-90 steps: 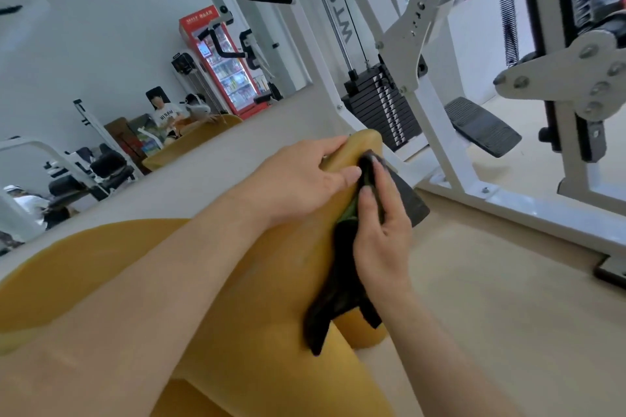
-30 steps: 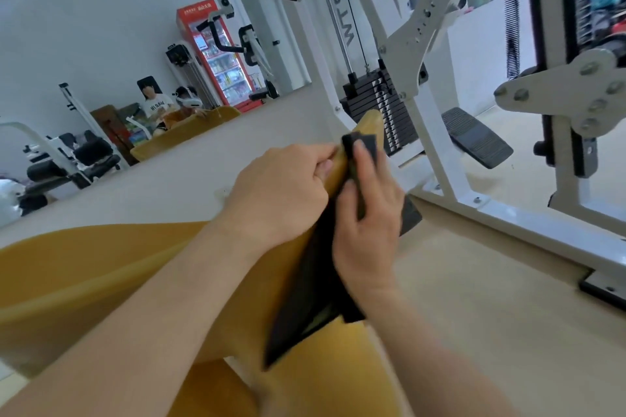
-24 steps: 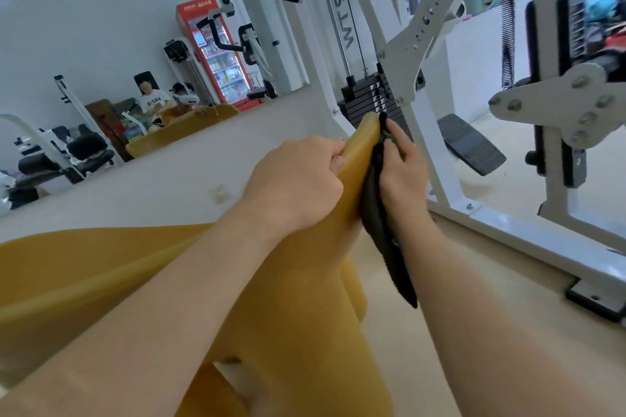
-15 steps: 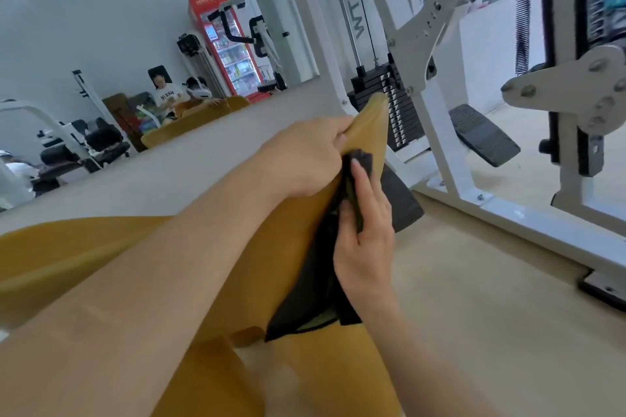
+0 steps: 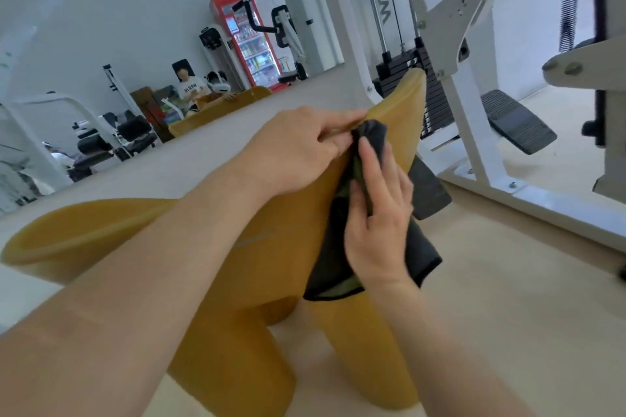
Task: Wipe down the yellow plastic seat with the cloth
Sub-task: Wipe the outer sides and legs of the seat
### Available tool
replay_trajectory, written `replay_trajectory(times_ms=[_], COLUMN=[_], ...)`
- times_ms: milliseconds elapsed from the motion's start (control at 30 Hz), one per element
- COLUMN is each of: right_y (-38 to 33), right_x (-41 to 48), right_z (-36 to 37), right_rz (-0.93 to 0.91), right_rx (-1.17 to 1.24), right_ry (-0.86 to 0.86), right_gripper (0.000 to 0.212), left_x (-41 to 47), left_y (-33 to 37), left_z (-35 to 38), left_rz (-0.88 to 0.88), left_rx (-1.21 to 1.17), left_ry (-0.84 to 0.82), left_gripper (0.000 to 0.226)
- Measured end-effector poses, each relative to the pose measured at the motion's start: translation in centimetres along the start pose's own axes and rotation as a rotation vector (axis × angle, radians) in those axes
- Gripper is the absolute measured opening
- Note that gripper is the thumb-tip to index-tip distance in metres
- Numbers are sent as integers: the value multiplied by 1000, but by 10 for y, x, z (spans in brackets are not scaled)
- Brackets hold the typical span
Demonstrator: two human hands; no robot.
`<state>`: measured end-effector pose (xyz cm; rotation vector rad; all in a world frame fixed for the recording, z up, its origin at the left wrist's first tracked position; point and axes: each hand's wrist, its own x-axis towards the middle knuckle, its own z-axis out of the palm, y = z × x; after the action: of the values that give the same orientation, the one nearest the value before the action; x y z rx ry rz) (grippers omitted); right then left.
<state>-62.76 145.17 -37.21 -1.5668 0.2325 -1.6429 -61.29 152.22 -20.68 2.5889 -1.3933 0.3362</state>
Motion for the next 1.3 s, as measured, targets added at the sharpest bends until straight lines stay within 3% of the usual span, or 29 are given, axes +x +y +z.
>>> replay_trajectory(times_ms=[100,167,300,367,467,533,600,700,767,900,967,1067,1200,1300], right_y=[28,28,1,0,11,14,16,14,-2,-49,-51,-20,28,19], right_x=[24,27,-17,-42,-28,4,44,81,62,-30,-37,4,95,76], right_z=[-13,-12,-2,-1,-12,-16,-16,-19,-13,25,34,21,-11,-5], right_rz=[248,339,184,99,113,262,443,664,591,208,112,190,505,459], right_rx=[72,120,-13,-126,-137,14,166,258,211,59,16,-65,57,180], right_ry=[-19,-14,-113,-160,-152,-114,10,131,119,-2,17,99,214,179], right_gripper=[53,53,57,57,60,64,61,55,56,61,61,61,61,54], left_x=[-21,-39,-30,-13,8,1,-22,-34,-27,-27,-23,-8,29,47], left_y=[-19,-29,-11,2,17,12,-5,-28,-34,-33,-33,-17,22,39], left_z=[-2,8,21,23,21,23,25,14,4,2,-2,2,20,27], left_rz=[-51,-43,-12,-17,-13,11,49,130,127,232,241,264,199,169], left_rx=[110,267,320,327,292,304,326,169,60,70,60,115,213,263], left_ry=[-65,74,269,266,155,122,197,183,120,158,151,202,197,231], left_gripper=[42,45,42,38,34,36,50,48,46,42,36,28,16,12])
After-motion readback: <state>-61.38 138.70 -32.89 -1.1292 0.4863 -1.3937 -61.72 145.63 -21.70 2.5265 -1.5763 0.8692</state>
